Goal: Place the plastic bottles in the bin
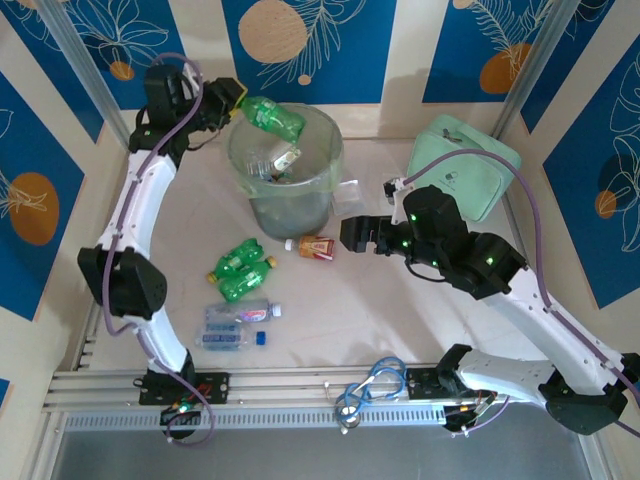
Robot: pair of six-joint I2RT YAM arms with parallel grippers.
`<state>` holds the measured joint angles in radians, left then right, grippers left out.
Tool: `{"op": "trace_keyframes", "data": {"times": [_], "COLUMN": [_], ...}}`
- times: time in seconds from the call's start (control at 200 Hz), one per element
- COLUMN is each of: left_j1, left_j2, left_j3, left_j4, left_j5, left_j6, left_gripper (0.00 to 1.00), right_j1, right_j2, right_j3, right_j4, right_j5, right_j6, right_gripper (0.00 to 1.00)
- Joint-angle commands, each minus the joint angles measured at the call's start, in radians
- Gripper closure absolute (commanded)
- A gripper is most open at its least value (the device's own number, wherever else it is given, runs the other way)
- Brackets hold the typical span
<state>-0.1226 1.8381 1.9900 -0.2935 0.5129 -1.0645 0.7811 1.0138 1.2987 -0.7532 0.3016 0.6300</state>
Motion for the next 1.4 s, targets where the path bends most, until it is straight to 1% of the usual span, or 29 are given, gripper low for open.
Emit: {"op": "trace_keyframes", "data": {"times": [0.0, 0.085, 0.21, 0.265, 0.295, 0.325, 0.395, 0.425, 0.455, 0.53, 0.61, 0.675, 0.75, 0.835, 0.9, 1.0, 1.16, 1.271, 1.396], "left_j1": [-0.024, -0.047, -0.071, -0.081, -0.088, -0.094, -0.107, -0.111, -0.113, -0.112, -0.112, -0.112, -0.113, -0.114, -0.116, -0.12, -0.12, -0.12, -0.117], "left_j2": [0.068, 0.116, 0.137, 0.152, 0.164, 0.176, 0.202, 0.21, 0.214, 0.212, 0.201, 0.188, 0.166, 0.119, 0.058, -0.069, -0.342, -0.514, -0.68], "left_j3": [0.158, 0.236, 0.239, 0.25, 0.265, 0.287, 0.339, 0.354, 0.364, 0.367, 0.369, 0.372, 0.372, 0.358, 0.313, 0.185, -0.141, -0.366, -0.615], "left_j4": [-0.077, -0.144, -0.158, -0.168, -0.178, -0.191, -0.232, -0.245, -0.254, -0.264, -0.281, -0.302, -0.333, -0.356, -0.346, -0.31, -0.231, -0.211, -0.174], "left_j5": [-0.026, -0.04, -0.065, -0.074, -0.078, -0.085, -0.108, -0.117, -0.128, -0.152, -0.18, -0.2, -0.227, -0.249, -0.253, -0.24, -0.217, -0.197, -0.191], "left_j6": [0.041, 0.075, 0.092, 0.099, 0.107, 0.12, 0.15, 0.16, 0.168, 0.184, 0.205, 0.227, 0.257, 0.294, 0.32, 0.363, 0.408, 0.426, 0.375], "left_gripper": [0.85, 0.85, 0.84, 0.83, 0.79, 0.72, 0.5, 0.43, 0.39, 0.33, 0.29, 0.28, 0.28, 0.3, 0.32, 0.35, 0.38, 0.38, 0.4], "right_j1": [-0.003, -0.002, -0.002, -0.002, -0.002, -0.002, -0.002, -0.001, -0.001, 0.003, 0.003, 0.004, 0.011, 0.003, -0.028, -0.098, -0.195, -0.221, -0.26], "right_j2": [-0.011, -0.014, -0.017, -0.017, -0.016, -0.016, -0.015, -0.015, -0.016, -0.02, -0.023, -0.018, -0.009, 0.001, 0.011, 0.018, 0.066, 0.123, 0.205], "right_j3": [0.001, -0.002, -0.003, -0.002, -0.001, 0.001, 0.003, 0.006, 0.008, 0.01, 0.002, -0.003, -0.008, -0.032, -0.07, -0.171, -0.346, -0.405, -0.434], "right_j4": [0.028, 0.026, 0.025, 0.025, 0.023, 0.023, 0.018, 0.015, 0.011, 0.006, 0.007, 0.013, 0.027, 0.042, 0.065, 0.146, 0.307, 0.378, 0.448], "right_j5": [-0.029, -0.026, -0.024, -0.024, -0.024, -0.025, -0.024, -0.023, -0.021, -0.014, -0.015, -0.037, -0.056, -0.073, -0.12, -0.229, -0.405, -0.451, -0.502], "right_j6": [0.02, 0.023, 0.027, 0.029, 0.028, 0.028, 0.028, 0.03, 0.03, 0.03, 0.03, 0.025, 0.019, 0.026, 0.053, 0.126, 0.262, 0.293, 0.278], "right_gripper": [0.01, 0.01, 0.02, 0.02, 0.02, 0.01, 0.01, 0.01, 0.01, 0.01, 0.01, 0.0, 0.0, 0.0, 0.0, 0.0, 0.0, 0.02, 0.04]}}
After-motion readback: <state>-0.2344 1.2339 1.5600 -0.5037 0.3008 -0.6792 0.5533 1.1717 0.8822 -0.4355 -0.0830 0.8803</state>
